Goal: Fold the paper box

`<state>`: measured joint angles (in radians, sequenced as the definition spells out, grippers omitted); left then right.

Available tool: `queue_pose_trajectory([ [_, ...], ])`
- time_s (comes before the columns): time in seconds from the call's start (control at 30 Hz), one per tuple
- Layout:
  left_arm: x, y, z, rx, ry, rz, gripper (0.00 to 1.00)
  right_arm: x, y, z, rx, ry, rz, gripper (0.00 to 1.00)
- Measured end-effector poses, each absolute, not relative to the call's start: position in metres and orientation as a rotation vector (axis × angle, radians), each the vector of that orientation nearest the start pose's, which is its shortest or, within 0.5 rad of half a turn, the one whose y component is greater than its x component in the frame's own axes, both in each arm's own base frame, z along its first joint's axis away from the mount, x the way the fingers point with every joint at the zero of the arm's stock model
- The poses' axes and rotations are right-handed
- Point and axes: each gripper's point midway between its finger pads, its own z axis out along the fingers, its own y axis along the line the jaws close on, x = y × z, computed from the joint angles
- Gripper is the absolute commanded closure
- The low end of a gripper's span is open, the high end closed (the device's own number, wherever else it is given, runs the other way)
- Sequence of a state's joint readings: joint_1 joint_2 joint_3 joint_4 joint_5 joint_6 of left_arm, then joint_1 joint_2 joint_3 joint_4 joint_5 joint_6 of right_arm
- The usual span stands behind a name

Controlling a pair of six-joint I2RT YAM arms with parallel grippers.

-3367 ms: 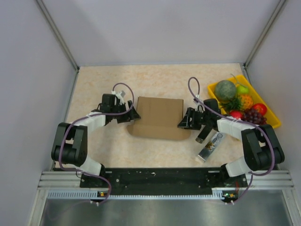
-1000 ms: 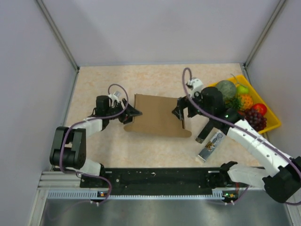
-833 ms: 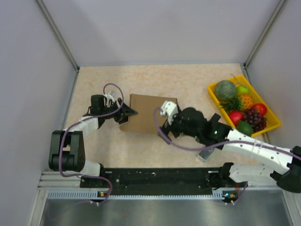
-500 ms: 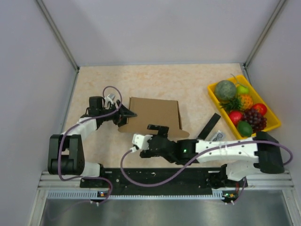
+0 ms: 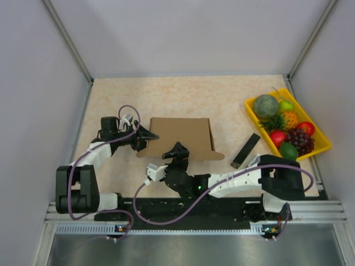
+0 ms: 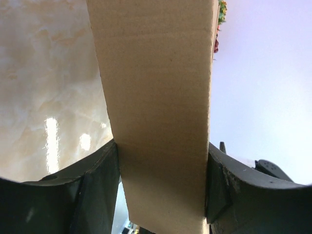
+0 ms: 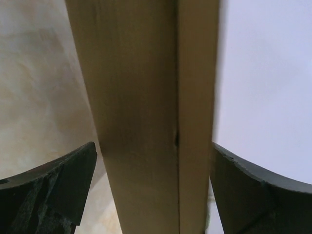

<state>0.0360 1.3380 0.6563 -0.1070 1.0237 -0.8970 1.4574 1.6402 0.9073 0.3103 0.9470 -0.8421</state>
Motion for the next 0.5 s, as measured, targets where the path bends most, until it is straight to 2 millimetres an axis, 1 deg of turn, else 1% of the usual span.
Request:
queue_pose_trajectory([
  [0.07,0.269,-0.158,0.147,-0.59,2.363,-1.63,0.4,0.206,0.366,0.163,-1.369,1.216,-0.566,0.12],
  [0.13,0.268,-0.158,0.148,-0.596,2.363,-1.636,0.38,0.209,0.366,0.159,-1.375,1.191,-0.605,0.12],
  [0.2,0.267,-0.158,0.15,-0.595,2.359,-1.637,0.35,0.211,0.366,0.164,-1.357,1.171,-0.626,0.18],
  [0.23,0.266,-0.158,0.151,-0.592,2.357,-1.638,0.31,0.212,0.366,0.169,-1.342,1.163,-0.631,0.19],
  [0.27,0.266,-0.158,0.153,-0.591,2.354,-1.643,0.3,0.213,0.367,0.172,-1.331,1.159,-0.633,0.28],
  [0.33,0.266,-0.158,0.156,-0.585,2.344,-1.647,0.25,0.214,0.368,0.175,-1.328,1.146,-0.639,0.35],
  [0.37,0.266,-0.158,0.157,-0.583,2.341,-1.649,0.2,0.214,0.368,0.176,-1.327,1.144,-0.639,0.42],
  [0.43,0.265,-0.158,0.159,-0.564,2.334,-1.65,0.15,0.214,0.368,0.175,-1.337,1.144,-0.639,0.5],
  [0.47,0.263,-0.158,0.16,-0.553,2.335,-1.652,0.11,0.215,0.367,0.174,-1.34,1.149,-0.632,0.53],
  [0.5,0.261,-0.158,0.16,-0.545,2.336,-1.652,0.09,0.216,0.366,0.174,-1.339,1.153,-0.628,0.53],
])
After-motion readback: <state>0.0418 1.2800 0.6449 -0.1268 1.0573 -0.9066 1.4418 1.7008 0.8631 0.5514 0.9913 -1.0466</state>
